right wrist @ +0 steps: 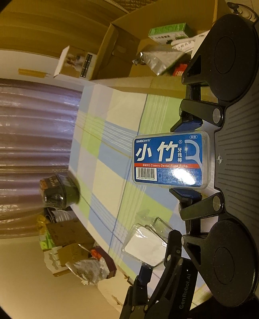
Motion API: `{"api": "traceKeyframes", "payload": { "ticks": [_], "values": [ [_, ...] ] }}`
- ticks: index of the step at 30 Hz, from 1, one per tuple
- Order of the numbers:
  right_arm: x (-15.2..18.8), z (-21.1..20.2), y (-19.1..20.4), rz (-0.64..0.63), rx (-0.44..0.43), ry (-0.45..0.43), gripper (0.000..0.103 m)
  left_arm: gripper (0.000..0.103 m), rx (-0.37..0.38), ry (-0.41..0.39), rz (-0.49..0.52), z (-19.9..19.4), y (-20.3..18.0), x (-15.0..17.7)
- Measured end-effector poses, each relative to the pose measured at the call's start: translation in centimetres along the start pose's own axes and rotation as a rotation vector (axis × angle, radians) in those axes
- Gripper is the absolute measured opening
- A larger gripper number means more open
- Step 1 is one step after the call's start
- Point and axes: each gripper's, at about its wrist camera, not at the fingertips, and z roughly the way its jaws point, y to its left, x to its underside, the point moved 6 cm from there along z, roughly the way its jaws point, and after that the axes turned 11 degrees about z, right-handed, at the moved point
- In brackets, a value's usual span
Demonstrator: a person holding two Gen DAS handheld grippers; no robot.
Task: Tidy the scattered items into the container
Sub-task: 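Lift the packet and floss box and carry them over the cardboard box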
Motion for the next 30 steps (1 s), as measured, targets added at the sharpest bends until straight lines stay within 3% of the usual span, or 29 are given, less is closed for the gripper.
{"api": "traceKeyframes", "payload": {
  "ticks": [10, 16, 22, 30],
  "values": [
    [-1.1, -4.0, -1.5, 0.042, 0.018, -0.072, 0.058, 0.064, -0.015, -0.028, 0.030, -3.1, -1.7, -0.9],
    [-2.4, -6.5, -5.5, 0.128, 0.078, -0.127, 0.058, 0.064, 0.010, -0.051, 0.049, -3.7, -3.7, -2.7],
    [-3.5, -8.5, -12.1, 0.202, 0.181, -0.156, 0.058, 0.064, 0.083, -0.084, 0.071, -2.6, -7.9, -6.9],
    [-4.2, -9.0, -18.9, 0.255, 0.247, -0.159, 0.058, 0.064, 0.187, -0.127, 0.099, 0.6, -14.5, -13.7]
  ]
}}
